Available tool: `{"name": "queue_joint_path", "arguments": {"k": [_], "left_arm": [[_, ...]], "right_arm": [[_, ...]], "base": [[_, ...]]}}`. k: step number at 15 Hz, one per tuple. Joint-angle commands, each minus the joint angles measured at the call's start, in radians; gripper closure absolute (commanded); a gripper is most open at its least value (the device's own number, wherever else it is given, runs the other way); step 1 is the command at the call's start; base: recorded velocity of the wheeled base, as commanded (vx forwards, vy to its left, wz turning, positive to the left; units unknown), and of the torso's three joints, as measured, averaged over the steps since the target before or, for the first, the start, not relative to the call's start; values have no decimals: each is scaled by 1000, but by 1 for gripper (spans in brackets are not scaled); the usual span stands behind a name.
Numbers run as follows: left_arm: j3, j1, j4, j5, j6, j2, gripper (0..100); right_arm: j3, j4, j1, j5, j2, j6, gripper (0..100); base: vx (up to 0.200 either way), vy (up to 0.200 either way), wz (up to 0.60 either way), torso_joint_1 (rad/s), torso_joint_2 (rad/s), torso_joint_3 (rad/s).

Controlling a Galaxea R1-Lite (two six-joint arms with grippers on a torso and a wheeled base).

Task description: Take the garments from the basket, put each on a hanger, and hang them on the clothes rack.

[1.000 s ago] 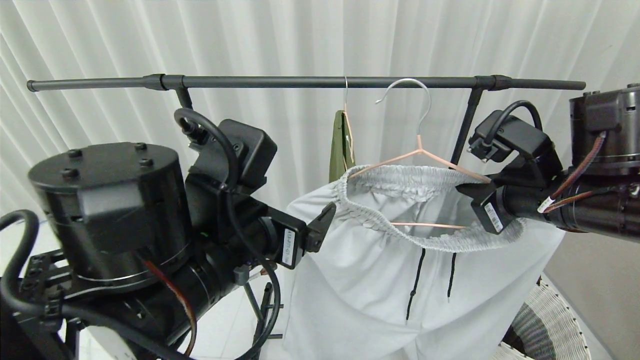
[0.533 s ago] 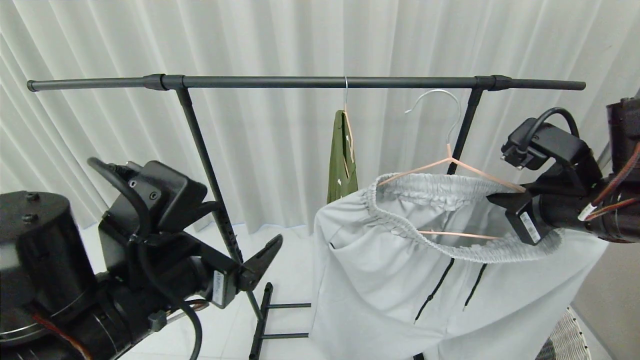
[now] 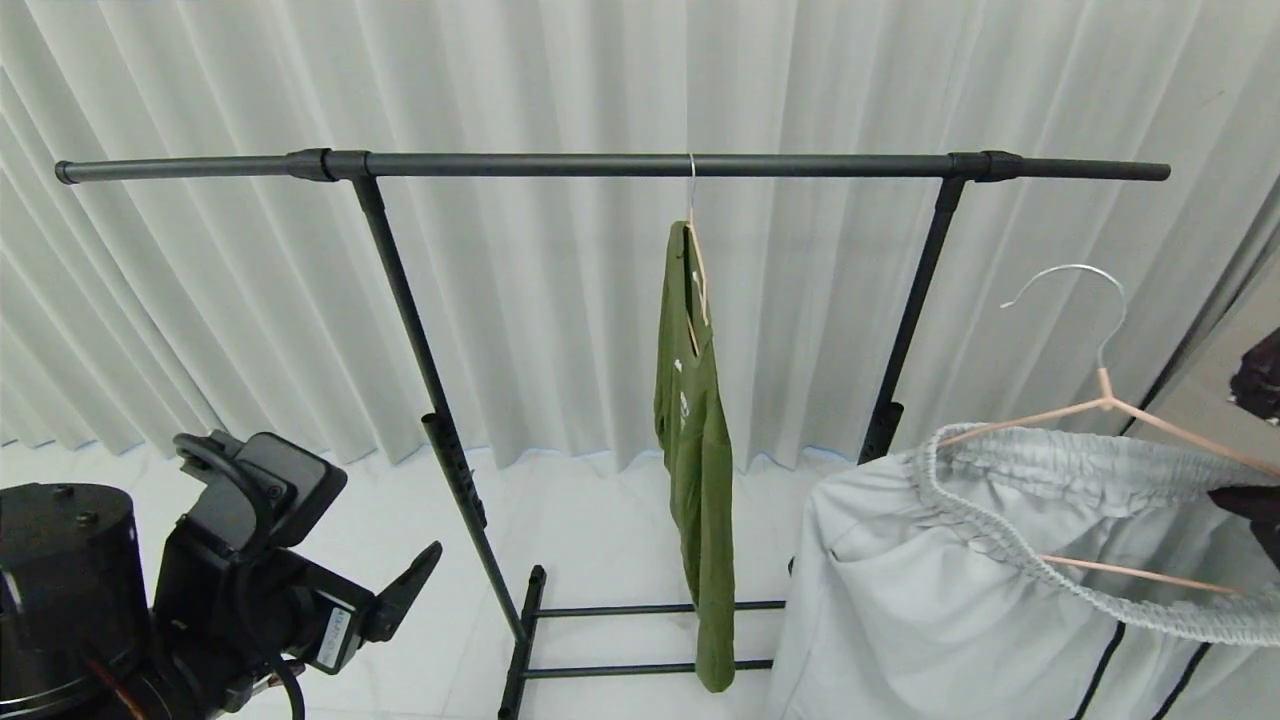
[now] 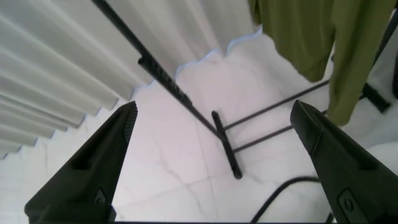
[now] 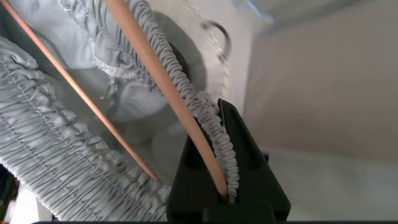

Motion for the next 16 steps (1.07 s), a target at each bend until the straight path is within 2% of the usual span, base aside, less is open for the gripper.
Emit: {"name": "queue_joint_path", "arguments": {"k": [1, 3, 4, 6, 9, 12, 13, 15, 16], "left_arm": [[17, 6, -2, 10, 1, 0, 0], [20, 7, -3, 29, -1, -3, 0], [20, 9, -5, 29, -1, -3, 0], [20, 30, -6, 30, 1, -2, 0], [16, 87, -6, 36, 15, 1, 0], [13, 89, -6, 56, 15, -3, 0], [2, 89, -6, 58, 16, -2, 0], [0, 89, -6, 61, 16, -2, 0], [0, 89, -6, 64, 16, -2, 0]], "right_arm": [[0, 25, -119, -12, -45, 1, 100], [-3, 22, -177, -14, -32, 14, 100], [-12, 21, -180, -14, -12, 76, 100], [-31, 19, -172, -15, 18, 174, 100], [-54, 19, -171, -17, 22, 234, 100], [-48, 13, -134, -18, 42, 332, 100], [-49, -4, -116, -31, 59, 363, 100], [-48, -51, -66, -136, 108, 384, 100], [-49, -70, -53, -152, 125, 399, 100]], "base": [[0, 0, 0, 0, 0, 0], [0, 0, 0, 0, 0, 0], [0, 0, 0, 0, 0, 0], [0, 0, 0, 0, 0, 0], [0, 0, 0, 0, 0, 0], [0, 0, 0, 0, 0, 0], [0, 0, 0, 0, 0, 0], [0, 0, 0, 0, 0, 0], [0, 0, 0, 0, 0, 0]]}}
